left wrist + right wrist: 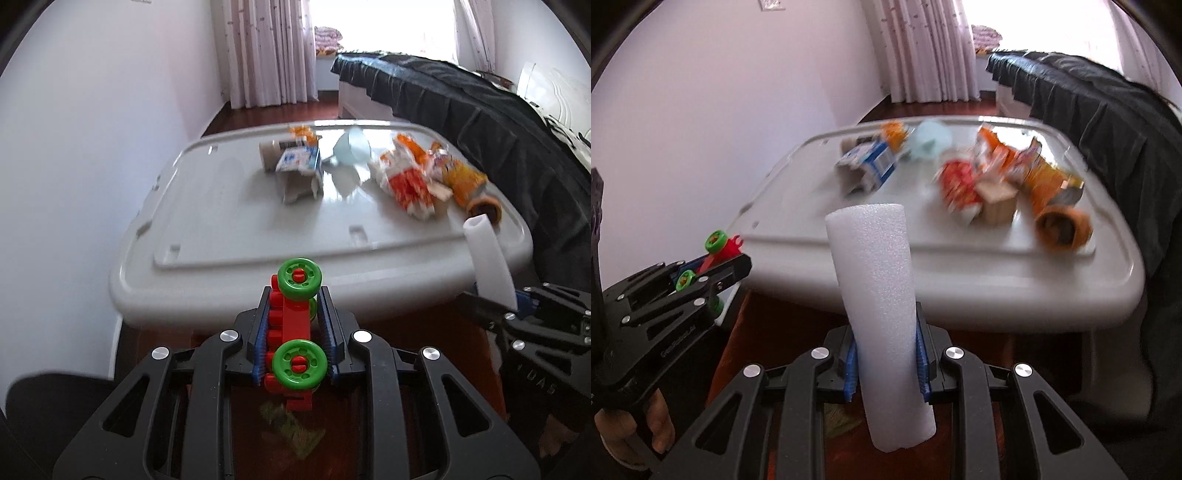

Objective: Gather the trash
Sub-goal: 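Move both tools over the bin and open both to drop items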

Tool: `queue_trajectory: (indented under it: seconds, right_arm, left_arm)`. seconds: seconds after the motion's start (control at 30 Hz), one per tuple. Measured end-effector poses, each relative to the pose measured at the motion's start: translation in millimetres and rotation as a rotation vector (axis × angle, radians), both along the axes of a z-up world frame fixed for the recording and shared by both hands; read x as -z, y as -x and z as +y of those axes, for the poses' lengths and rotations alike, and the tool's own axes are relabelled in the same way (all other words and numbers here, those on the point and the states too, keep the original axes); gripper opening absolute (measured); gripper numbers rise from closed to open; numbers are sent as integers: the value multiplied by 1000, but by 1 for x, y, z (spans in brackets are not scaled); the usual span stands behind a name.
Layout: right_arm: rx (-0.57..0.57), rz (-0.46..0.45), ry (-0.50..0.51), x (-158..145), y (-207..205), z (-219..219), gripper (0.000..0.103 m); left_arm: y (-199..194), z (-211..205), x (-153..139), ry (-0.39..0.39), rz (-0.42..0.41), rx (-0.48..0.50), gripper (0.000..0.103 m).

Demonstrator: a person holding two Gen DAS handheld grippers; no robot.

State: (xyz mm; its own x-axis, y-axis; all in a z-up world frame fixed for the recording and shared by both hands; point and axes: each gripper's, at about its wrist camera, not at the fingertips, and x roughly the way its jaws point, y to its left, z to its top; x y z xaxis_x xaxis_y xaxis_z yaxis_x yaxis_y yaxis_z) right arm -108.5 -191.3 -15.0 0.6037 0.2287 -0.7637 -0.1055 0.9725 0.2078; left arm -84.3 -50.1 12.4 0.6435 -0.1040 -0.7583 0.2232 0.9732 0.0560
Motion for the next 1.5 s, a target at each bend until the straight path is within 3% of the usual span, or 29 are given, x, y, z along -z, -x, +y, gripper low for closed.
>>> queue_trajectory:
  seconds: [0.3, 0.57, 0.93, 0.97, 1.0, 1.03, 1.07, 1.5]
  right_arm:
    - [-18, 66, 10, 24, 32, 29, 25]
    - [25, 137, 44, 50, 29, 29, 25]
    - [38, 157, 46, 56, 28, 26, 31]
    - [42, 155, 47, 56, 27, 26, 33]
    - [49, 150, 45, 55, 27, 24, 39]
    - [55, 147, 45, 55, 27, 23, 52]
    - [66, 140, 46, 54, 28, 22, 56]
    - [141, 114, -20, 42, 24, -1, 56]
  left_arm:
    - [37, 22, 41, -10, 126, -10, 23]
    - [29, 26, 81, -24, 261, -30, 23]
    - [27, 24, 88, -32, 284, -26, 24]
    - [25, 24, 90, -40, 291, -30, 26]
    - [25, 23, 91, -52, 297, -36, 38]
    - [23, 23, 94, -68, 303, -45, 49]
    - [23, 23, 95, -80, 303, -54, 67]
    - [24, 29, 91, -53, 282, -55, 68]
